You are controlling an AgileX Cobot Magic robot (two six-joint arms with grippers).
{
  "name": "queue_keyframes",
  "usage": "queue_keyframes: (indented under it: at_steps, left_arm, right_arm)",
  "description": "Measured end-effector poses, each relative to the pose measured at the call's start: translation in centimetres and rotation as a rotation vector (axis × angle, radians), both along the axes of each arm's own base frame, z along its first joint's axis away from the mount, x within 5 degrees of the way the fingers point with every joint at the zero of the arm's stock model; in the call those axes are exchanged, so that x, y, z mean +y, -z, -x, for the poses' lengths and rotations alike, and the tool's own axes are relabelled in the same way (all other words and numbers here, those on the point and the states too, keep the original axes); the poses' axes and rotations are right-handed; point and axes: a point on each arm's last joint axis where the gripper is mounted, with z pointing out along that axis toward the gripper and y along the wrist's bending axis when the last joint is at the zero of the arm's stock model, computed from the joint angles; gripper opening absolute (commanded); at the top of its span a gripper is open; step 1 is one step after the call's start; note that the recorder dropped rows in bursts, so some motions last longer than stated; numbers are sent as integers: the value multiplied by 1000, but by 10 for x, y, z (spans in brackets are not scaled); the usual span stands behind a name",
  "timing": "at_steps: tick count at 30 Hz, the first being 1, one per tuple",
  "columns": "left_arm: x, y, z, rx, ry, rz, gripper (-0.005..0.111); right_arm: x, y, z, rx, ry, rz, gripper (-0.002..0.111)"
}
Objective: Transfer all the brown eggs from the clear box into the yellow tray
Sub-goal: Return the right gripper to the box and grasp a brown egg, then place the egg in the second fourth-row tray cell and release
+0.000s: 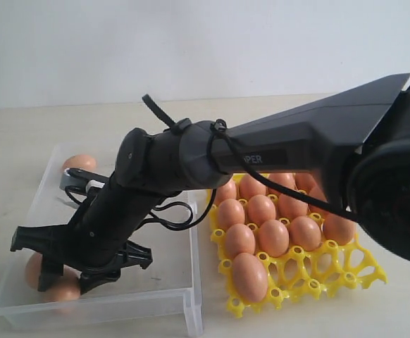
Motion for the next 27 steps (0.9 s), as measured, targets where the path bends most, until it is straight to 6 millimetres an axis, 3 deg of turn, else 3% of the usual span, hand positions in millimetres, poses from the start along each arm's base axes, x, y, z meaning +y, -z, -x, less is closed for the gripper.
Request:
queue_keyframes:
  at_steps: [7,13,18,27]
  left_arm:
    - [0,0,0,0,0,0,0]
    - [0,0,0,0,0,0,0]
    - [0,0,0,0,0,0,0]
    - [0,0,0,0,0,0,0]
  right_arm:
    - [-14,-21,-9,-275,-75,43,0]
    - [-58,-50,-12,-648,84,-23,0]
    - [-113,-72,15,-880,202,-73,0]
    - [-203,-66,76,-1038,250,-28,0]
